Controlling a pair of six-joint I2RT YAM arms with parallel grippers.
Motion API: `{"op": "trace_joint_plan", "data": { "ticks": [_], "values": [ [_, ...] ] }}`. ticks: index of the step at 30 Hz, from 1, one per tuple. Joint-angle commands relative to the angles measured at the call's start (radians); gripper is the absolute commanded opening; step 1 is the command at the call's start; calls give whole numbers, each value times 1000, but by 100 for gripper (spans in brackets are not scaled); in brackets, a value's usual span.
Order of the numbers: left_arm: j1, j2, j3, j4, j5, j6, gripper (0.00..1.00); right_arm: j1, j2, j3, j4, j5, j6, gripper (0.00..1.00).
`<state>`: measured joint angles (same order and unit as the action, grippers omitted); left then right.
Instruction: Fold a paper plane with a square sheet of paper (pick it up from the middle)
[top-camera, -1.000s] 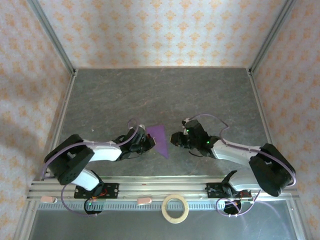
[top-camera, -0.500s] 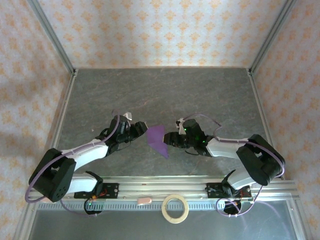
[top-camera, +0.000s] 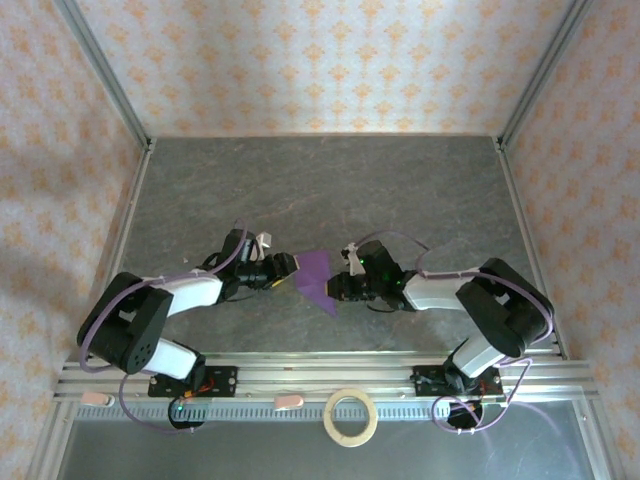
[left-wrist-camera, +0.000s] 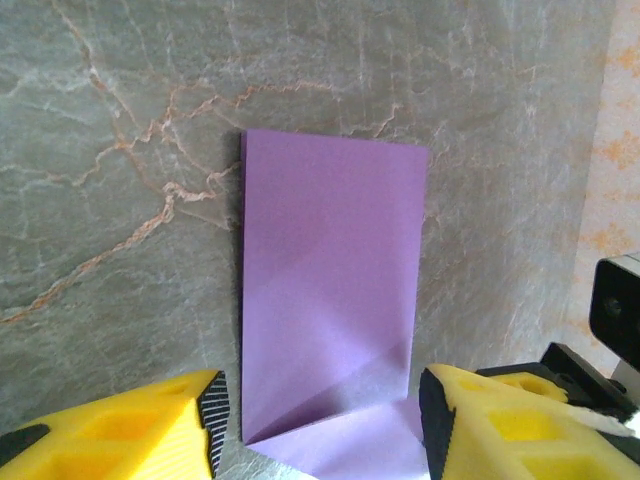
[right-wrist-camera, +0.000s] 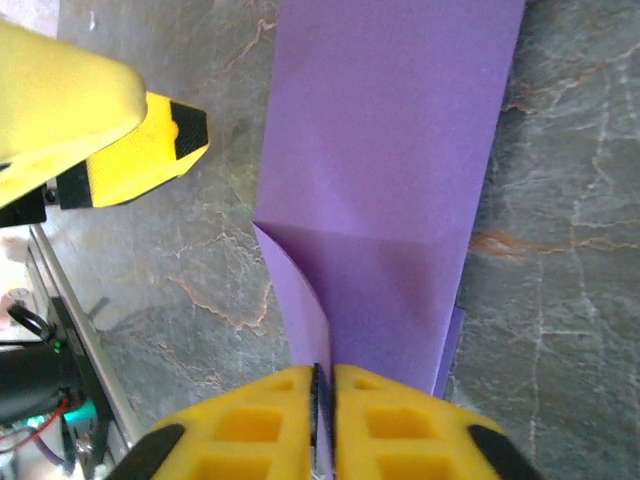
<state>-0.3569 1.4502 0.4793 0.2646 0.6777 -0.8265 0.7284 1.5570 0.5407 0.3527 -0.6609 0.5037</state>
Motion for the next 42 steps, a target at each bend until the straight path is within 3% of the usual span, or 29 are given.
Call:
{"op": "trace_joint_plan", "data": {
  "ticks": [1,4,23,31,36,42],
  "values": [
    [13,23,34,15,54,32,57,-5,-14,14,12,-29,-26,5],
    [21,45,52,13,75,44,58,-29,-38,-24,66,-79,-11,0],
    [26,140,124,50,150,19,67,-110,-93,-168,348,-230,68,0],
    [24,177,126,100,197,-11,58,-141,-100,-200,406,-259,88,0],
    [17,202,121,187,241,-53,47,-159,-104,-221,432,-275,95,0],
    [-8,263,145,241,281,-80,44,-176,-102,-240,458,-288,99,0]
  ]
}}
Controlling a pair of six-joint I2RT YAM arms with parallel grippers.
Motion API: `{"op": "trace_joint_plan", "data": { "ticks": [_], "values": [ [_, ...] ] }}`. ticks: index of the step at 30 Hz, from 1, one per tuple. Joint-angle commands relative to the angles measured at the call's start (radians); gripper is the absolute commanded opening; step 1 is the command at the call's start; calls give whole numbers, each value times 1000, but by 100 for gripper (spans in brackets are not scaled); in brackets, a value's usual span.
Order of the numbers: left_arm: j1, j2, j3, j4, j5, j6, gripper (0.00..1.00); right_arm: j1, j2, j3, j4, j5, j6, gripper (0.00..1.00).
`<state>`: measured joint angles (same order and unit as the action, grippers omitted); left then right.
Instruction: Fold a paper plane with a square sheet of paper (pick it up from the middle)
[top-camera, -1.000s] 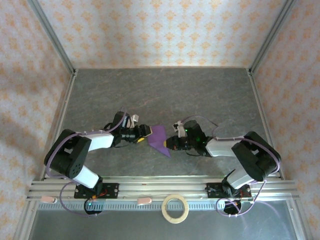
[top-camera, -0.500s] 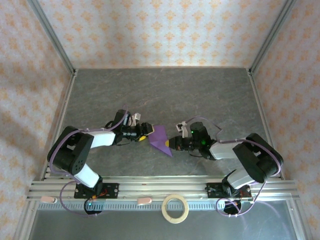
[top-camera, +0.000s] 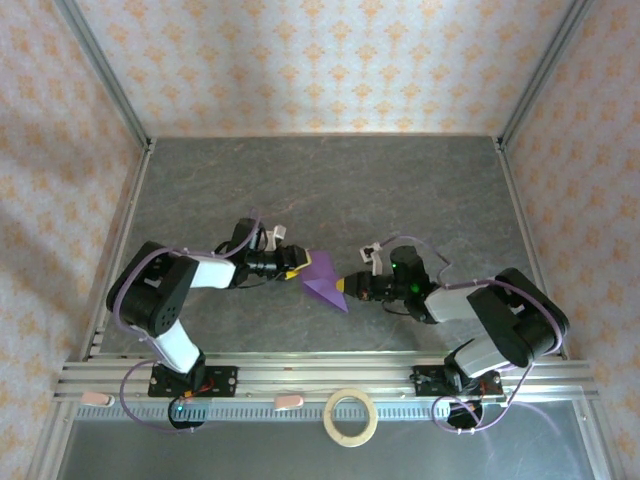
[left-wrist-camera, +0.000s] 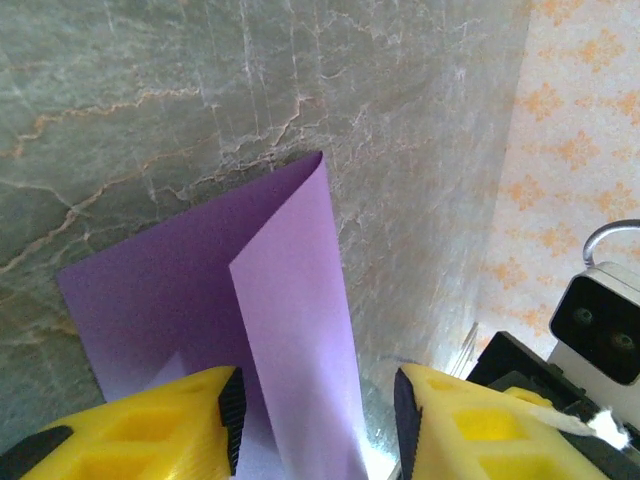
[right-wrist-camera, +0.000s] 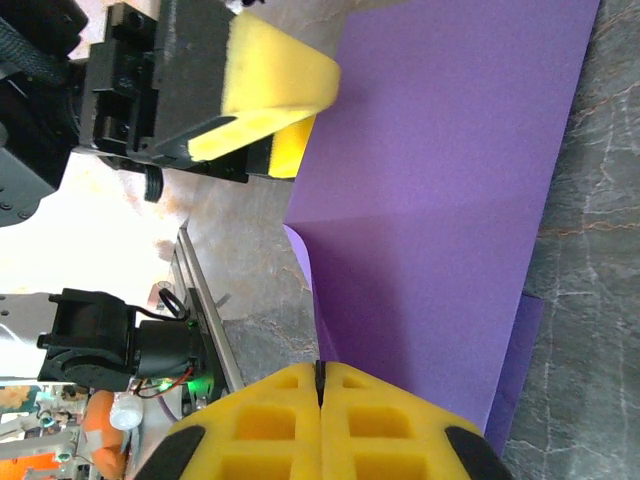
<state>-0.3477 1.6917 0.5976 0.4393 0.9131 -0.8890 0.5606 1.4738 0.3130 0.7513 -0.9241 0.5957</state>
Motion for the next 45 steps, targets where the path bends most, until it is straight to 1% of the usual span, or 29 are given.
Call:
{"op": "trace_joint_plan", "data": {
  "ticks": [1,2,6,7,8,10,11,12,13,15,17,19,20,23,25,27,31,34,37,39,42,45],
  "values": [
    [-23,32,32,73,48,-17,43,-9,-18,-15,63,-28,8,0],
    [-29,41,38,76,50,-19,42,-10,-16,-18,69,-28,9,0],
    [-44,73,51,115,53,-36,29,-17,-16,-25,69,-27,9,0],
    [-45,74,50,120,52,-38,23,-23,-18,-26,63,-24,9,0],
    [-45,71,50,120,43,-38,17,-26,-26,-26,53,-20,9,2],
    [-46,50,38,122,1,-48,6,-33,-56,-14,-8,15,-2,13],
    [-46,36,28,128,-27,-60,3,-33,-76,-2,-61,43,-20,18],
    [-46,17,11,142,-64,-80,2,-32,-104,15,-132,91,-43,25],
    [-46,-3,-7,156,-94,-99,1,-32,-137,33,-202,153,-67,30],
    [-45,-36,-32,179,-142,-138,0,-33,-206,50,-311,283,-95,36],
    [-48,-65,-63,215,-171,-179,0,-27,-279,51,-375,398,-121,39],
    [-52,-101,-86,228,-204,-199,0,20,-360,49,-424,520,-199,41],
    [-55,-111,-89,224,-215,-201,1,56,-384,45,-433,584,-243,41],
    [-73,-121,-83,219,-220,-208,2,212,-432,15,-406,777,-398,41],
    [-84,-116,-71,211,-222,-206,7,313,-426,-6,-354,884,-500,41],
    [-92,-114,-61,205,-220,-202,10,384,-396,-3,-340,968,-574,41],
    [-103,-106,-31,207,-196,-194,17,473,-312,30,-338,1085,-679,40],
    [-109,-104,-8,189,-181,-184,22,528,-237,62,-344,1139,-735,40],
    [-114,-112,4,167,-181,-173,24,572,-173,81,-329,1206,-759,41],
    [-115,-111,8,154,-183,-166,24,580,-129,93,-321,1272,-749,42],
    [-115,-103,13,146,-179,-159,24,581,-79,106,-299,1331,-740,42],
    [-116,-87,28,128,-174,-146,25,581,-49,115,-281,1326,-758,42]
  ]
}}
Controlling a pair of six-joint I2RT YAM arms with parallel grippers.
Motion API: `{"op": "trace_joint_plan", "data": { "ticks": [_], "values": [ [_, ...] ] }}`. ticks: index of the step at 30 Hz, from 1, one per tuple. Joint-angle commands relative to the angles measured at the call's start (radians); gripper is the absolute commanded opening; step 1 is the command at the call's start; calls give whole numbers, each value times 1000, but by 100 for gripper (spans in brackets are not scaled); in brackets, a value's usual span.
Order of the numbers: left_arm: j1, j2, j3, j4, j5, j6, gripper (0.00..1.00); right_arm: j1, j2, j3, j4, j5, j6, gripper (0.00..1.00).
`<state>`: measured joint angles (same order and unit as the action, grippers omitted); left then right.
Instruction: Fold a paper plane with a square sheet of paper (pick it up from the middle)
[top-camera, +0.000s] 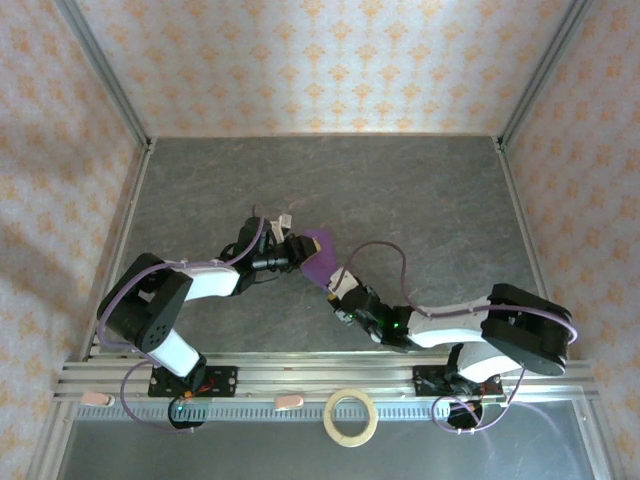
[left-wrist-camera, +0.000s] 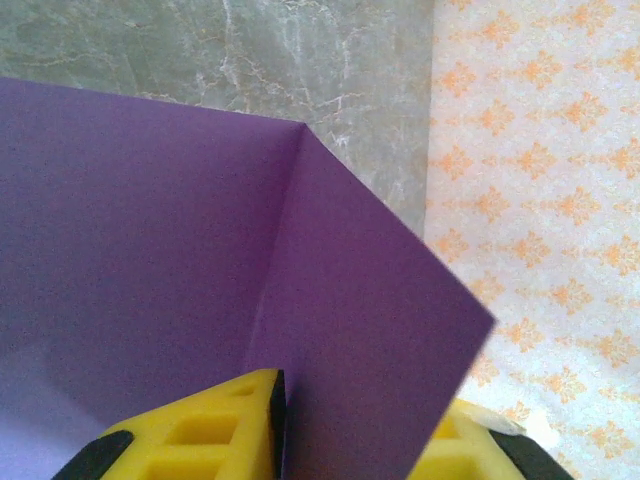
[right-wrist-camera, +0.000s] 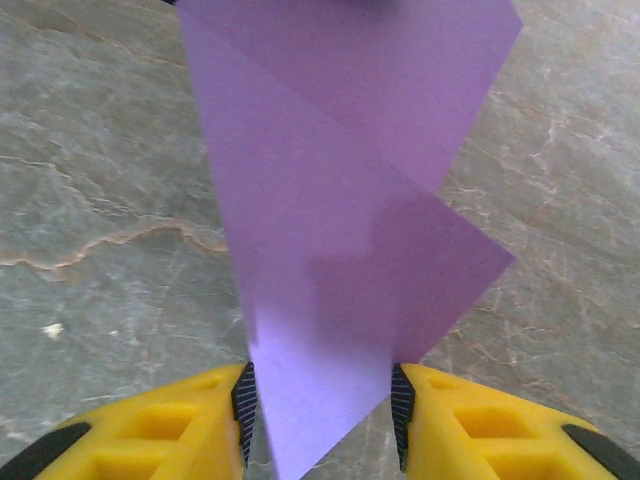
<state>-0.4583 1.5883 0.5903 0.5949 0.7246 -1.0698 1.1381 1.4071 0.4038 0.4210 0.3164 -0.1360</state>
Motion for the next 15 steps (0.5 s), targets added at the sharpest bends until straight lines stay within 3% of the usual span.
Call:
{"op": "trace_joint_plan", "data": {
  "ticks": [1,9,15],
  "values": [
    [-6,20,40,-31,16,35,25,4,28,29,51,83,-28,42],
    [-10,59,115,-108,-2,62,34,-12,-2,-3,81,50,63,38],
    [-11,109,155,-181,-57,47,30,-25,-35,-30,66,36,100,44]
  ]
}}
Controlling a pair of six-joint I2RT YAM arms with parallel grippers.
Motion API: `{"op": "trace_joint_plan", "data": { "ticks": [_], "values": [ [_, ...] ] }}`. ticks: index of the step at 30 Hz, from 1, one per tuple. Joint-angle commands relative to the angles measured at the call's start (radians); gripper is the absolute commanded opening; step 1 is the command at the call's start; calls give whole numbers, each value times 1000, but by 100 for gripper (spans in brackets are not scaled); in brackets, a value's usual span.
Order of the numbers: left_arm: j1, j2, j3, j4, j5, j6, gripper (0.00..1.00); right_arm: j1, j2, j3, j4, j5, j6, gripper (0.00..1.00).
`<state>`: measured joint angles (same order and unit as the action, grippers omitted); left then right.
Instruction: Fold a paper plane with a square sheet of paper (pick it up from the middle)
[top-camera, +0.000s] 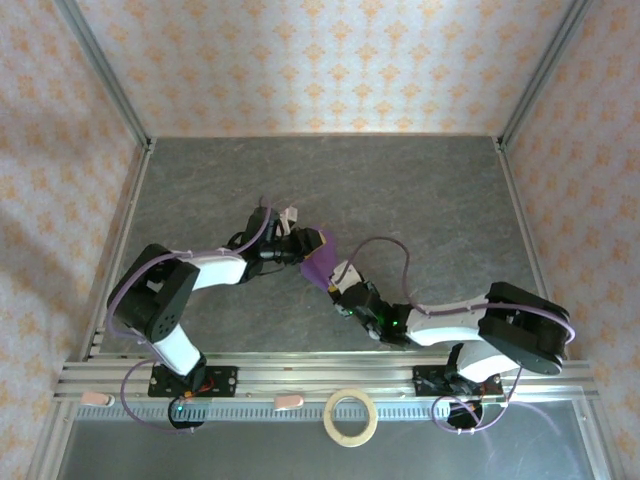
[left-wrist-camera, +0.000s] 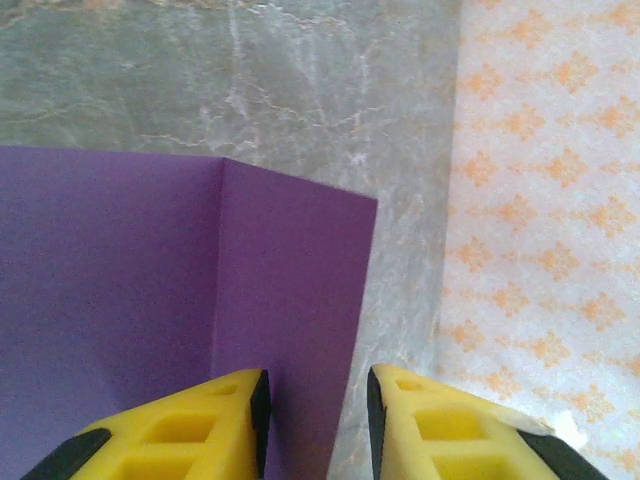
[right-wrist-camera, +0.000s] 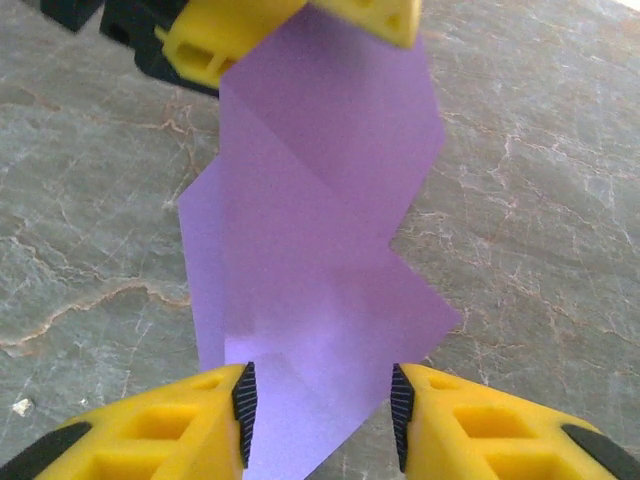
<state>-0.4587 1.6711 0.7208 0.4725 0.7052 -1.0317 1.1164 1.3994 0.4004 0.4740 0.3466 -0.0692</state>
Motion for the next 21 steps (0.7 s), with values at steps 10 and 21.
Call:
{"op": "trace_joint_plan", "data": {
  "ticks": [10,21],
  "values": [
    [-17,87,85,-127,-82,9,22,-3,-24,-12,15,-101,43,44],
    [-33,94,100,-127,-79,-6,20,20,125,100,3,3,22,44]
  ]
}}
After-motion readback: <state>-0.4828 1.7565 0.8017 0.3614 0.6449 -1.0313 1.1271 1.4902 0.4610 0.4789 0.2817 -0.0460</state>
